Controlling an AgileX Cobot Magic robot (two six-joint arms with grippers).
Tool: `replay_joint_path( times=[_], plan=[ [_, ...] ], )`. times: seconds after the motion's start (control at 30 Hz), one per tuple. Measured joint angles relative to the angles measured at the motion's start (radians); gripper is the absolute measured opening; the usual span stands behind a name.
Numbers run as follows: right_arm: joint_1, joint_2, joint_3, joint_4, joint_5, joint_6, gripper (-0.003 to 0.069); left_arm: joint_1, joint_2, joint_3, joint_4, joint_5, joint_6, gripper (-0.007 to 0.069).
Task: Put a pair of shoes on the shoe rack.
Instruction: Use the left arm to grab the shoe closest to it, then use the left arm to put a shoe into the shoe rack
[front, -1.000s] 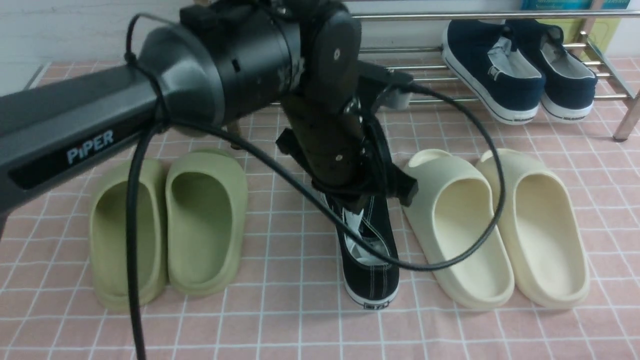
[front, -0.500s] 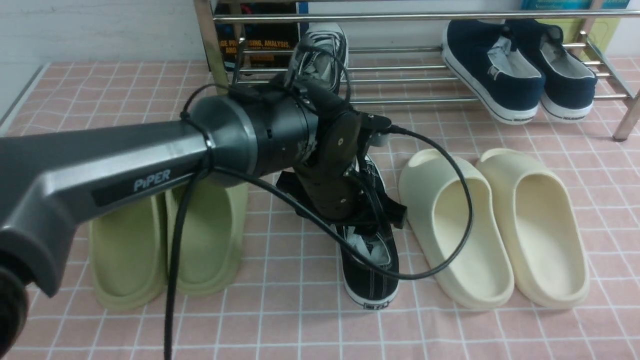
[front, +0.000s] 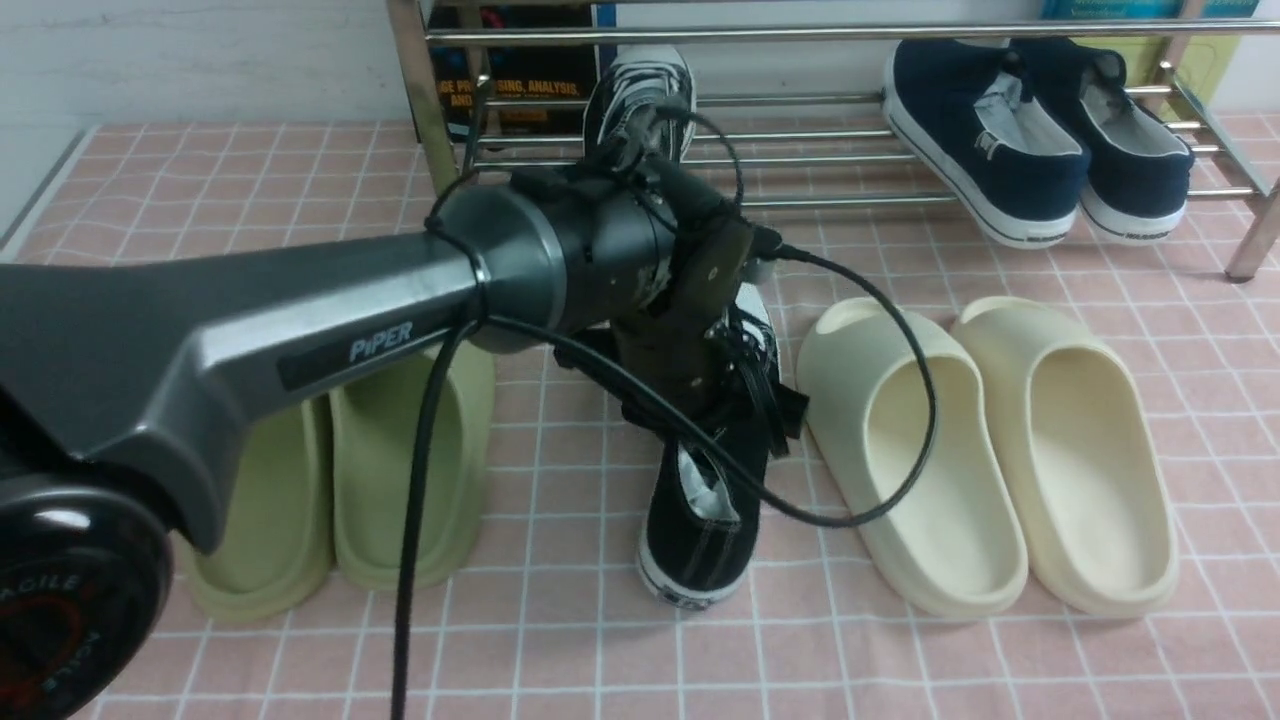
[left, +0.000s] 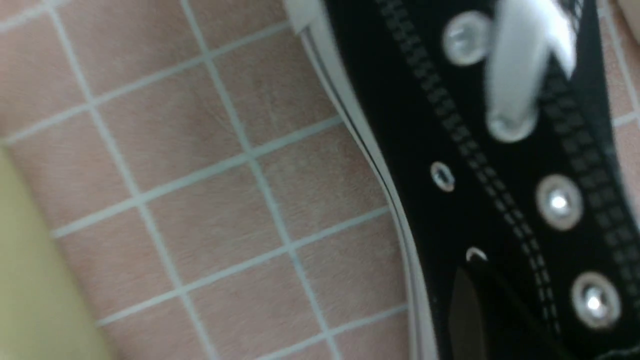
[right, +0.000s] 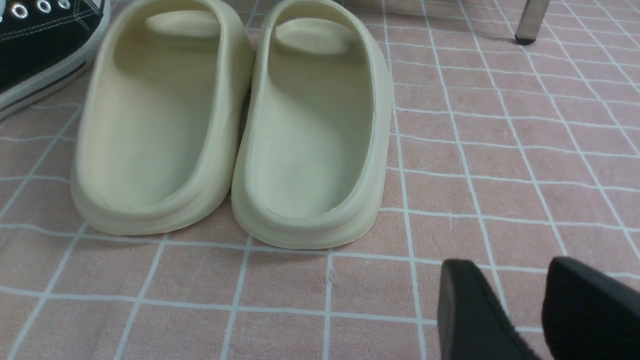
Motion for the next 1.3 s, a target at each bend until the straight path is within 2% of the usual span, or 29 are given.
replay_joint_path(
  times=[0.13, 0.53, 0.73, 0.9, 1.13, 1.3],
  plan=[
    [0.0, 0.0, 0.0, 0.0, 0.0, 0.0, 0.0239, 0.003, 0.004, -0.124, 0.001, 0.065, 0.043, 0.0052],
    [0.0, 0.0, 0.0, 0.0, 0.0, 0.0, 0.0239, 0.117, 0.179, -0.485, -0.011, -0.028, 0.023, 0.0052],
    [0.0, 0.0, 0.0, 0.0, 0.0, 0.0, 0.0239, 0.123, 0.323, -0.676, -0.027, -0.036, 0.023, 0.0052],
    [0.0, 0.0, 0.0, 0.0, 0.0, 0.0, 0.0239, 0.124, 0.381, -0.756, -0.03, -0.063, 0.023, 0.0052],
    [0.0, 0.0, 0.0, 0.0, 0.0, 0.0, 0.0239, 0.14, 0.416, -0.771, -0.026, -0.185, 0.02, 0.0055],
    [0.0, 0.0, 0.0, 0.0, 0.0, 0.0, 0.0239, 0.141, 0.427, -0.771, -0.022, -0.19, 0.002, 0.009]
  ],
)
